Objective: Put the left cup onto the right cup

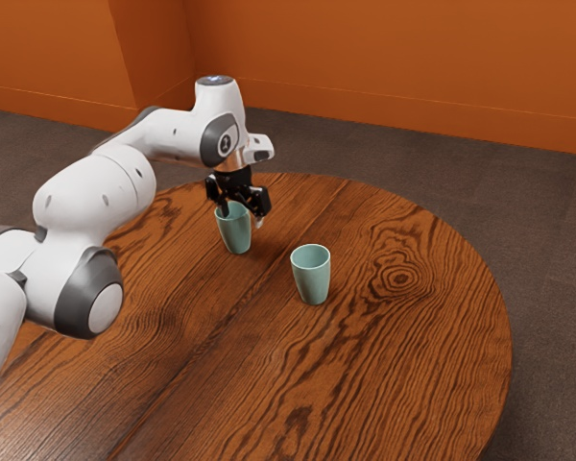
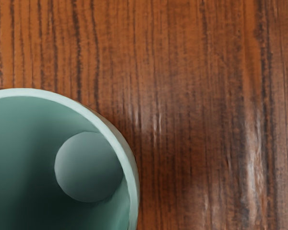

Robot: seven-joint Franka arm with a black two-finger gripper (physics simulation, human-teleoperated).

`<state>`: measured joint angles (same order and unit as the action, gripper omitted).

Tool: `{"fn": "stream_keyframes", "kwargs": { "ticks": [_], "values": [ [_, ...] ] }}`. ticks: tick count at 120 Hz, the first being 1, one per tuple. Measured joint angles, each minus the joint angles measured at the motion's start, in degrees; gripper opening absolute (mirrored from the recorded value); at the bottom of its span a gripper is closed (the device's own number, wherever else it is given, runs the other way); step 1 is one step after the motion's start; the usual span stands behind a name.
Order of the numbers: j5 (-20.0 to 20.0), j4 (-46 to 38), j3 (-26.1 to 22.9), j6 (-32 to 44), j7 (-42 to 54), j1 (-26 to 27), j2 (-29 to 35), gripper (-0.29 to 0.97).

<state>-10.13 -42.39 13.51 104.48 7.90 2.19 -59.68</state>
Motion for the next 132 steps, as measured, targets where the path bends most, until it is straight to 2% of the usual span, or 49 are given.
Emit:
{"fn": "stream_keyframes", "kwargs": {
  "ticks": [38,54,64,86,97,111,132],
  "values": [
    [0.0,-0.1,-0.1,0.5,0.0,0.0,-0.8,0.66],
    [-0.2,-0.1,-0.1,0.9,0.0,0.0,-1.1,0.62],
    [-0.3,-0.1,-0.2,1.1,-0.1,0.0,-1.2,0.53],
    [-0.3,-0.1,-0.2,1.2,-0.3,0.0,-1.2,0.2],
    [-0.3,-0.2,-0.2,1.2,-0.5,0.0,-1.2,0.07],
    [-0.3,-0.3,-0.2,1.2,-0.7,0.0,-1.2,-0.02],
    [-0.2,-0.4,-0.2,1.2,-1.1,0.1,-1.2,-0.08]
  ]
}}
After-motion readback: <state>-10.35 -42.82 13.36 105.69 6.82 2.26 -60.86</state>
